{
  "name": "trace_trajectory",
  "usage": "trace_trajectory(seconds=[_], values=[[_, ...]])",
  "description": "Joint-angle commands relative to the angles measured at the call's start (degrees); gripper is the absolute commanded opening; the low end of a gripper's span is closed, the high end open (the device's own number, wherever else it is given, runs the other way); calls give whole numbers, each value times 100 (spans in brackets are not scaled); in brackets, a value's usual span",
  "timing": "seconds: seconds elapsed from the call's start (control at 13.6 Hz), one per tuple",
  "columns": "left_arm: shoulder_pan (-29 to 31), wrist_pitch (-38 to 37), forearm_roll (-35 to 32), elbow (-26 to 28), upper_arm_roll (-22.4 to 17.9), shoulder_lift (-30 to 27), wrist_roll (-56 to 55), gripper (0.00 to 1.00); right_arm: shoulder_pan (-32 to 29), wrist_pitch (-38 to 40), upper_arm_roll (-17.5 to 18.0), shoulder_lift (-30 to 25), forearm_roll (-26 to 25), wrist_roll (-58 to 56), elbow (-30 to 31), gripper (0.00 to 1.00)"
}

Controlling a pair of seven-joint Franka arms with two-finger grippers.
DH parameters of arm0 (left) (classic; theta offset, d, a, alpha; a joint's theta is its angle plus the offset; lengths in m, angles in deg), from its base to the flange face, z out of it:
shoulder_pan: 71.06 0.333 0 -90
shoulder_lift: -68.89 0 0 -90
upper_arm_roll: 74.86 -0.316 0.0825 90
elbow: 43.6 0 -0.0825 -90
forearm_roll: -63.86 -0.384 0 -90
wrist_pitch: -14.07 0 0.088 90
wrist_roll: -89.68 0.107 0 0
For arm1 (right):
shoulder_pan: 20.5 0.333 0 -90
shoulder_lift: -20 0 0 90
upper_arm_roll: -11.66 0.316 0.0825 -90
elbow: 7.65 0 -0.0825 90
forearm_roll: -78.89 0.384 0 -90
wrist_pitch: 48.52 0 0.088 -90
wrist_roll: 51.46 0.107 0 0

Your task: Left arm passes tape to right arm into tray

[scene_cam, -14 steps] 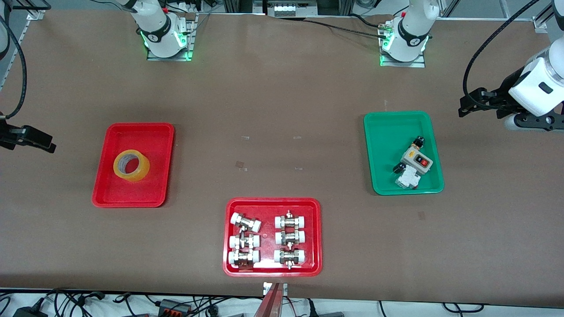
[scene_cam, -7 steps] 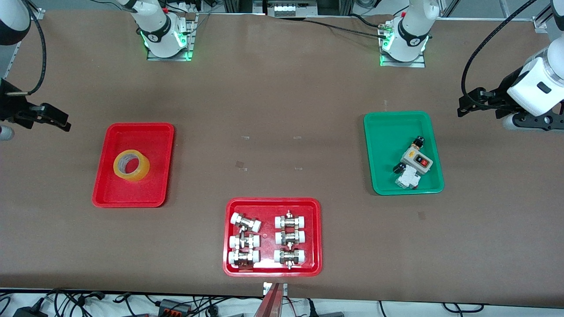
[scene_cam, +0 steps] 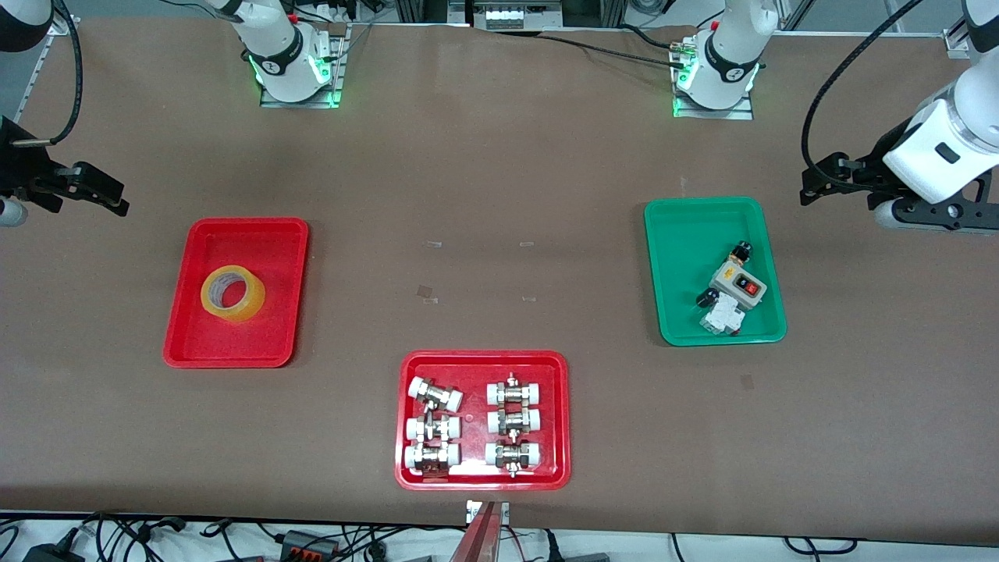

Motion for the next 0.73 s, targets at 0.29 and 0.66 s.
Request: trace_trajectory(seconds=[0.29, 0.66], values=[[75, 44, 98, 51, 39, -113, 90, 100, 2, 15, -25, -203, 81, -139, 159, 100], [75, 88, 36, 51, 30, -122, 81, 100, 2, 15, -25, -212, 46, -139, 159, 100]])
